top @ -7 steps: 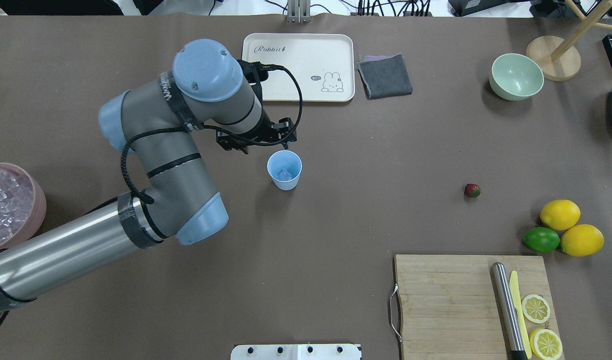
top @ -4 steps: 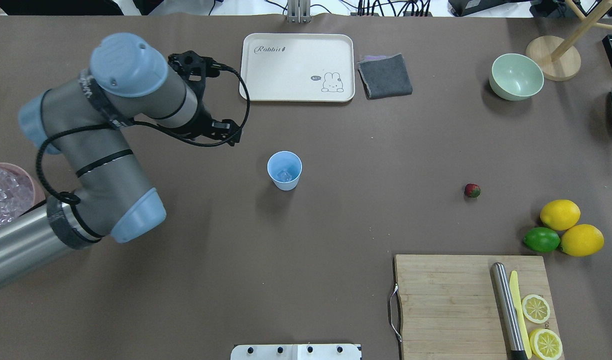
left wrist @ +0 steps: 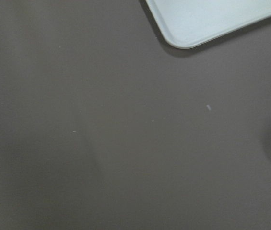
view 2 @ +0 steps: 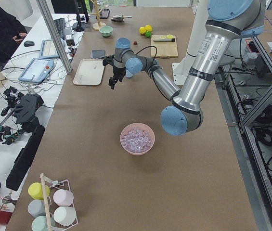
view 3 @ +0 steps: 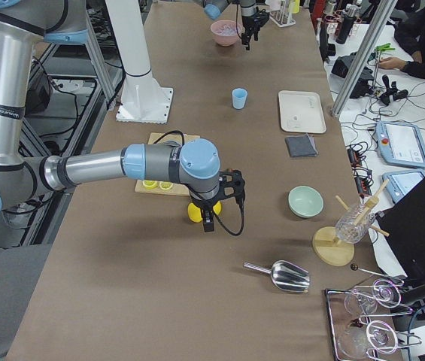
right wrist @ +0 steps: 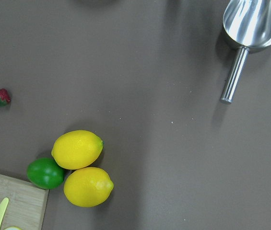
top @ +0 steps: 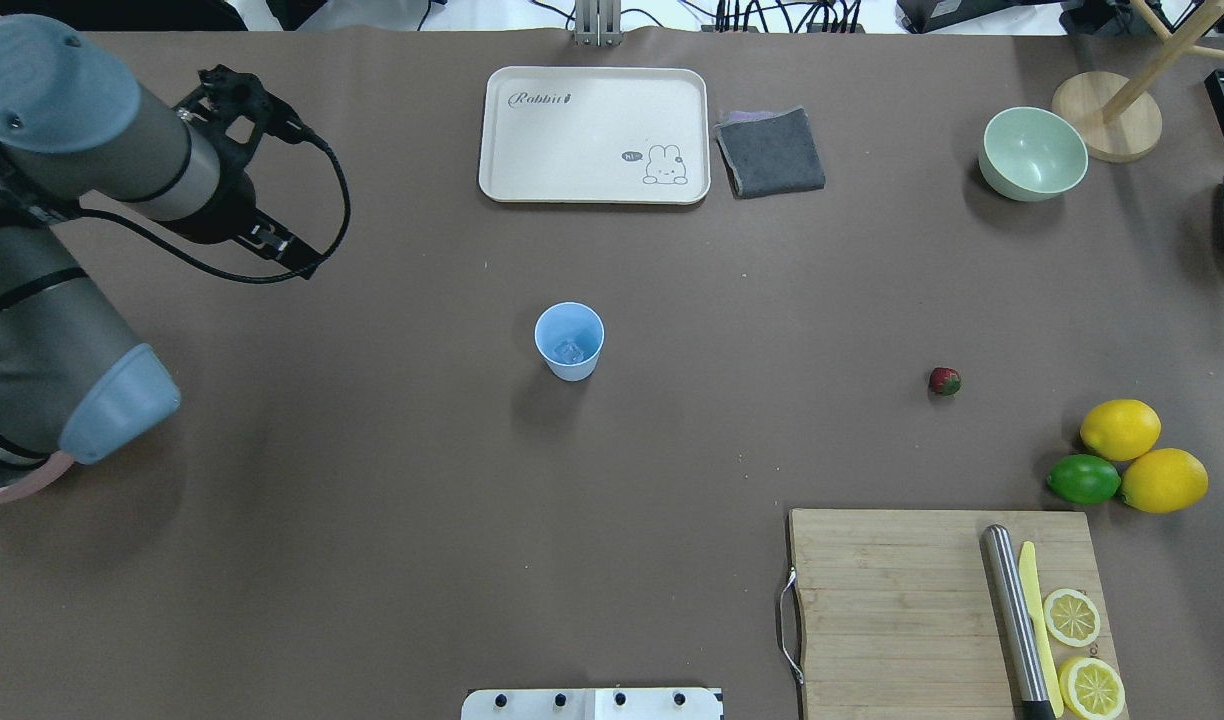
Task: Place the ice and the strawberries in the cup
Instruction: 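Move the left gripper back to the pink ice bowl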
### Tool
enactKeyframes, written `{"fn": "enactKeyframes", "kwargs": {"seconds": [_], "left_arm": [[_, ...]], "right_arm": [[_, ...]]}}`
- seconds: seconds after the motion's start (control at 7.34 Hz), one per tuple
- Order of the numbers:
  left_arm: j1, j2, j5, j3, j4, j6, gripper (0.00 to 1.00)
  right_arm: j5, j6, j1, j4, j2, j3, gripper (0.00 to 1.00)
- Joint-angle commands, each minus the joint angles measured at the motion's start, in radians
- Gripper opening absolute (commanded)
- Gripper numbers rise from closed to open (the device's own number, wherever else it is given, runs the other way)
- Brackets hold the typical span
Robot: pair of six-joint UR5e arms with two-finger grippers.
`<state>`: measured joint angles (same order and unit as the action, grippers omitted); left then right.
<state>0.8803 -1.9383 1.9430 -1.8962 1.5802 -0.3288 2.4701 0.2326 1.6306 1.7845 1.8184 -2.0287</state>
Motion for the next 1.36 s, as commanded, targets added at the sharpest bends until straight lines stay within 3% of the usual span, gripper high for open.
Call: {"fn": "enactKeyframes", "kwargs": {"seconds": [0.0, 0.27, 0.68, 0.82, 1.23], "left_arm": [[0.087, 0.163, 0.004, -0.053, 0.009, 0.198, 0.97], [0.108, 0.252, 0.080, -0.102, 0.114, 0.238, 0.97], [0.164, 0.535, 0.102, -0.069, 0.359, 0.570, 0.98], [0.222, 0.579, 0.111, -0.031, 0.435, 0.671, 0.97], [0.226, 0.599, 0.084, 0.023, 0.535, 0.755, 0.97]], "right_arm": [[-0.013, 0.001, -0.049, -0.029, -0.010, -0.024, 0.99], [-0.011, -0.003, -0.055, -0.031, -0.039, -0.039, 0.99], [-0.014, -0.018, -0.061, -0.030, -0.062, -0.061, 0.99], [-0.016, -0.018, -0.061, -0.030, -0.062, -0.065, 0.99], [-0.008, -0.018, -0.061, -0.027, -0.039, -0.090, 0.99]]}}
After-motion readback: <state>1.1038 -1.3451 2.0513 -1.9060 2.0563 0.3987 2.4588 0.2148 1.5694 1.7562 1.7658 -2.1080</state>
